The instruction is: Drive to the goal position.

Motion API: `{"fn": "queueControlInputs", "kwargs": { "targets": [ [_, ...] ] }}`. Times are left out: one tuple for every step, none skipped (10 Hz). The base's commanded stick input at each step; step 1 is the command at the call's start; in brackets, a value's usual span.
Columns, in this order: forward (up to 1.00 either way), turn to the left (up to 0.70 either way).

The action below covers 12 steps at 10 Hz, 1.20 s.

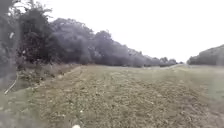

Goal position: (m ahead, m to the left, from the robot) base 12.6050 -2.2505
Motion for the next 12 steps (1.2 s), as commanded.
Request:
{"fn": "queueControlInputs", "kwargs": {
  "targets": [
    [0.6,-0.15],
    [0.6,-0.15],
    [0.6,-0.15],
    [0.6,-0.15],
    [0.6,-0.15],
    [0.6,-0.15],
    [0.6,-0.15],
    [0.6,-0.15],
    [0.6,-0.15],
    [0.6,-0.15],
    [0.6,-0.15],
    [0.6,-0.15]
  ]
}}
